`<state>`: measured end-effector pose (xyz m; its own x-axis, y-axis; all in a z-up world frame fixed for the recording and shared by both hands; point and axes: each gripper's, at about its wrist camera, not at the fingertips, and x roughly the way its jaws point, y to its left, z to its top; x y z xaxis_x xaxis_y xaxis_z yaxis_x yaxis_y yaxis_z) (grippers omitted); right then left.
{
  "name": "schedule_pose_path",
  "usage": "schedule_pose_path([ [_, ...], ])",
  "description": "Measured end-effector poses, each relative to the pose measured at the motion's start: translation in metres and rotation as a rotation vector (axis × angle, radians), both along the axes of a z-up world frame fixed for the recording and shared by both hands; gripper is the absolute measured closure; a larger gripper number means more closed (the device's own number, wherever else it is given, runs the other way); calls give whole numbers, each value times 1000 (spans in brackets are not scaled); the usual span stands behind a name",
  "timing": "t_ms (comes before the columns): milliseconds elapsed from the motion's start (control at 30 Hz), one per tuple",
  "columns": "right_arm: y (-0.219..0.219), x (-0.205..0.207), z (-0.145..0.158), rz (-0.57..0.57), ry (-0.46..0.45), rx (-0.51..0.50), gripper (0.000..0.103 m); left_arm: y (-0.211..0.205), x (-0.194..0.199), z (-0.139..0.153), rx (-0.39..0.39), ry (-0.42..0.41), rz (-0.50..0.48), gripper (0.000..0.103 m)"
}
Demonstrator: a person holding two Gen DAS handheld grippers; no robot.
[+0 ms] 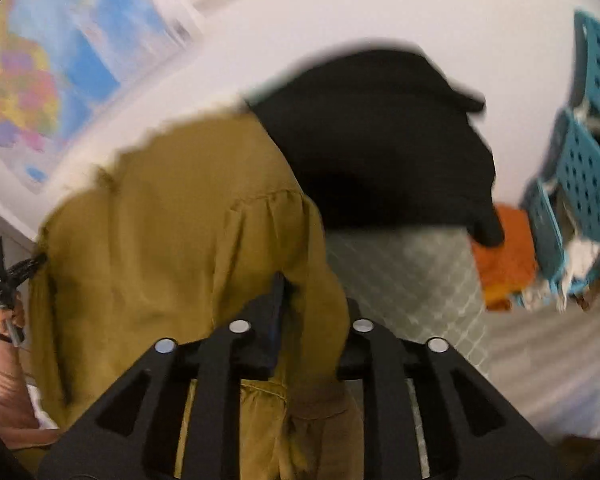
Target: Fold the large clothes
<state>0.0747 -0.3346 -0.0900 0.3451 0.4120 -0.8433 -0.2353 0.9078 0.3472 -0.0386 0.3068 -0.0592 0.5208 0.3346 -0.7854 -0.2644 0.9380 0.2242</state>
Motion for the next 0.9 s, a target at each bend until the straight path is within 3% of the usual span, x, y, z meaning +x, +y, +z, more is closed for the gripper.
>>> schedule_pose_path([
  [67, -2, -3, -12, -48, 27, 69, 72, -7, -7, 6, 19, -30, 11, 54],
  [100, -8, -9, -8, -53, 15, 82, 61, -15, -15, 16, 12, -64, -10, 46],
  [133, -10, -16, -2, -62, -3, 70, 45, -16, -26, 25, 2, -97, -31, 34],
  [167, -10, -27, 8, -73, -41, 29, 15, -24, -39, 38, -9, -150, -61, 26],
  [200, -13, -36, 20, -69, -79, 5, 10, -32, -54, 49, -8, -186, -85, 19],
  [367, -10, -109, 62, 39, -199, -39, 11, -88, -83, 74, 16, -271, -251, 19],
  [533, 29, -172, 54, 188, -195, -144, 11, -140, -76, 73, -77, -283, -437, 19],
  [567, 38, -179, 45, 208, -184, -199, 12, -153, -72, 70, -83, -278, -468, 19],
  [633, 46, -180, 30, 227, -168, -284, 30, -171, -63, 61, -99, -251, -520, 19],
  [700, 42, -174, 19, 205, -116, -300, 87, -184, -54, 52, -118, -232, -554, 19],
  [767, 18, -163, 32, 126, -98, -205, 95, -198, -50, 46, -136, -214, -587, 19],
  [867, -30, -147, 74, -14, -148, -37, 96, -209, -46, 43, -156, -202, -636, 19],
  [900, -55, -140, 94, -77, -166, 83, 96, -212, -46, 43, -155, -203, -643, 19],
])
